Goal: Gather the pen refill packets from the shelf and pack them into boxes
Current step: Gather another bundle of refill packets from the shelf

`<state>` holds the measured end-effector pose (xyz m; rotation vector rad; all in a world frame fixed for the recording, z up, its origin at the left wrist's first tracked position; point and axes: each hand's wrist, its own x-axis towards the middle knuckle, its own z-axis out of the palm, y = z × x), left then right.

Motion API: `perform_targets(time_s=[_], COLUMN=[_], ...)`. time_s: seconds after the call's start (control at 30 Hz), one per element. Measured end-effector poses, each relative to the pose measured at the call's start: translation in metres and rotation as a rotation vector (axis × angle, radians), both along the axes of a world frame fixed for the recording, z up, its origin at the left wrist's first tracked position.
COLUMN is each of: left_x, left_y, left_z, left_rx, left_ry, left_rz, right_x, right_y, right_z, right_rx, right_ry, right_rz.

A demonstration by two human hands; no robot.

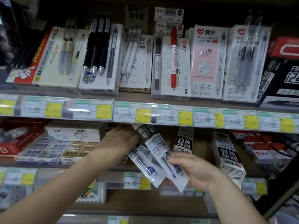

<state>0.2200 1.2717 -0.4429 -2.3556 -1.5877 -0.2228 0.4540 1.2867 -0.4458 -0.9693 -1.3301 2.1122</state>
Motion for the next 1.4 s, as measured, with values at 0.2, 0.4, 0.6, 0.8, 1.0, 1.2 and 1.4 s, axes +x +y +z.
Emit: perform_targets(time_s=[0.2, 0.4, 0.6, 0.8, 1.0, 1.2, 1.4], left_x=[0.012, 0.029, 0.041, 0.086, 0.099, 0.097, 0.094], left_y=[-0.002, -0.01, -0.016, -0.038, -0.04, -0.046, -0.054], left_z=[-0.018, -0.012, -0.046, -0.055, -0.065, -0.067, -0.066], left_rx=[-0.281, -0.13, 0.187, -0.125, -0.083, -0.105, -0.189], left_ry=[-0.551, -0.837, -1.455, -2.175, -2.109, -2.133, -2.293], left_rz=[0.428, 0.62, 0.352, 0.088, 0.333, 0.365, 0.364], right_x=[-0.022, -0.027, -0.029, -0.037, -0.04, -0.04, -0.042], right_y=[-0.016, -0.028, -0.032, -0.039, -0.047, -0.053, -0.061], right_z=[-0.016, -0.022, -0.031, -0.049, -0.067, -0.08, -0.086], right_rx=[0.189, 0.323, 0.444, 0.595, 0.64, 0.668, 0.7], right_ry=[-0.216, -0.18, -0.18, -0.276, -0.296, -0.297, -0.248], right_rz=[0.153, -0.021, -0.14, -0.244, -0.268, -0.276, -0.311])
